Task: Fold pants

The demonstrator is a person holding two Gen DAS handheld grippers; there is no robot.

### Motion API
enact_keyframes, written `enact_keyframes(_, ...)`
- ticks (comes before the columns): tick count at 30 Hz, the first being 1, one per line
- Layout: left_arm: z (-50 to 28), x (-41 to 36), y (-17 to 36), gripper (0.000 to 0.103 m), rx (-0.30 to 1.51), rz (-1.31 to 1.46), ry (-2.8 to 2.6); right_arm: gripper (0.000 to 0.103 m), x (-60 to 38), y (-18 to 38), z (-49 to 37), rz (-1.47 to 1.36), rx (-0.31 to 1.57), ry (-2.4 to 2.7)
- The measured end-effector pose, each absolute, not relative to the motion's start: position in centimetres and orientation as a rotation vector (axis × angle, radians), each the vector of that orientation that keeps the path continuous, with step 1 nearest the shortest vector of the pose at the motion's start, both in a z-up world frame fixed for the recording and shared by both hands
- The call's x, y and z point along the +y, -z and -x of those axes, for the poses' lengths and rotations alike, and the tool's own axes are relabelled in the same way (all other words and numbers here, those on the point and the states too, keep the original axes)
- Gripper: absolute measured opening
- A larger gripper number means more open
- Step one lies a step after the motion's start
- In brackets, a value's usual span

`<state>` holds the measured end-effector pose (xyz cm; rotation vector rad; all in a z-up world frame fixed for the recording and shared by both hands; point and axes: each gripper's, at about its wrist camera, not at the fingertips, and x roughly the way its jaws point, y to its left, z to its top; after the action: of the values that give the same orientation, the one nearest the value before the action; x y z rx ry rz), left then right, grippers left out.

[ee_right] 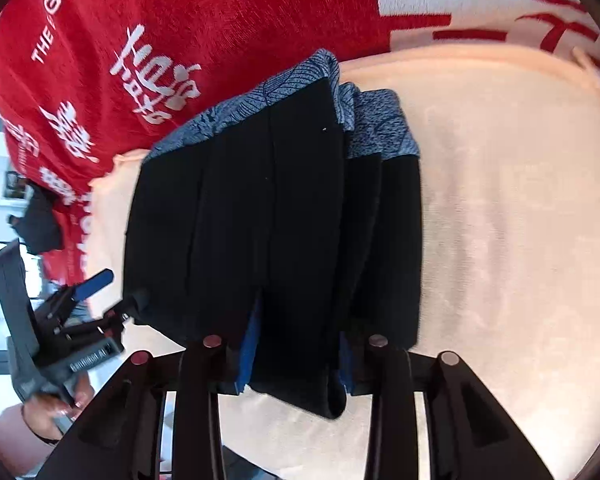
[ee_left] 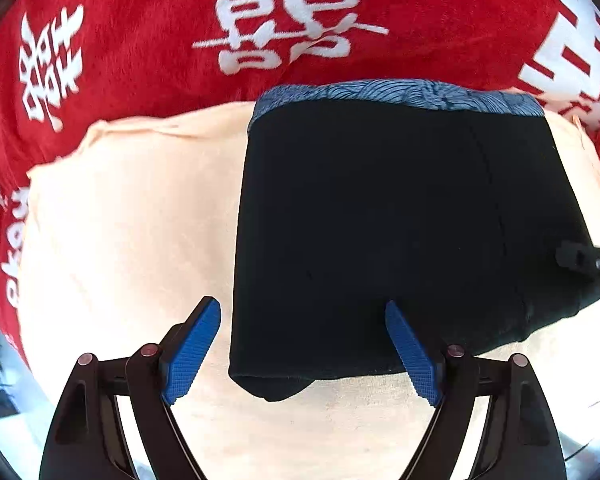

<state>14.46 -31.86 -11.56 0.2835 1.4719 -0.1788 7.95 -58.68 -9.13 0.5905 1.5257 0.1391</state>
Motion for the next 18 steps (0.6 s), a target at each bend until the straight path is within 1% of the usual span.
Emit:
enact_keyframes(5,-14.3,-31.8,11.9,0.085,1.470,-0.277,0.193,0.049,-58.5,8.0,-7.9,-0.514,1.552,-0.056)
enact_keyframes(10,-14.3,-31.4,12.2,0.085,1.484,-0.252,0.203,0.049,-58.3,5.7,-7.3,-0.409,1.523,0.049)
enact_keyframes(11,-15.0,-31.1,12.6,0.088,1.488,-0.248,0.205,0.049,-58.0,5.2,-7.4,-0.404,1.506,0.054)
enact_keyframes(12,-15.3,-31.0,12.7,0.098,1.486,-0.257,0.198,0.050,-57.6,4.8,-7.5,-0.407,1.488,0.049)
enact_keyframes(13,-15.3,-30.9,12.9,0.101,1.483,-0.270,0.188,0.050,-57.3,4.4,-7.6,-0.409,1.469,0.035)
enact_keyframes(15,-15.7,-30.6,13.0,0.101,1.484,-0.267,0.192,0.055,-56.3,4.3,-8.0,-0.399,1.466,0.012)
enact_keyframes(18,-16.0,-30.2,13.3,0.101,1.489,-0.255,0.198,0.057,-54.8,5.5,-8.7,-0.379,1.495,-0.013)
